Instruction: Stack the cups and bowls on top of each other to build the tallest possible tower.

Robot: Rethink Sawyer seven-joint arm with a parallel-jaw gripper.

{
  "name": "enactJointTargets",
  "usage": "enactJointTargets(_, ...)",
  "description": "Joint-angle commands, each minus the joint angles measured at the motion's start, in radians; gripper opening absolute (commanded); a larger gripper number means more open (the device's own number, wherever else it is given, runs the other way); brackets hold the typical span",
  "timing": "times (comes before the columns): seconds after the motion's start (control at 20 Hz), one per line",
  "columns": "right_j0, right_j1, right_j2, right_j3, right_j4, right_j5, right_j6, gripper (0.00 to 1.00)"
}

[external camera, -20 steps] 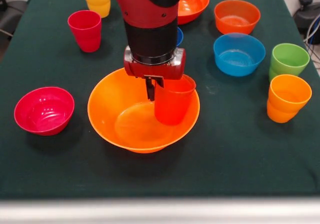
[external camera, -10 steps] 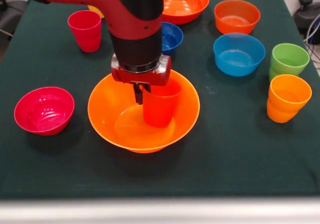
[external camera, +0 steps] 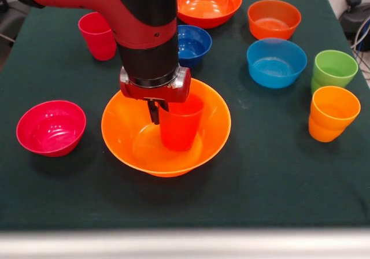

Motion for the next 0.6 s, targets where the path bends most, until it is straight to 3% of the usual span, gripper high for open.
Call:
enactJointTargets(0.05,0.005,0.009,0.086,-0.004,-0.094,0.045,-0.258,0.00)
enactJointTargets(0.4,0.006,0.011,0.090,-0.018,-0.117,0.042,-0.264,0.00)
enactJointTargets(0.45,0.005,0.011,0.091,-0.017,-0.121,0.037,-0.266,1.00)
enactJointTargets(0.6,0.005,0.011,0.093,-0.019,-0.127,0.042,-0.265,1.00)
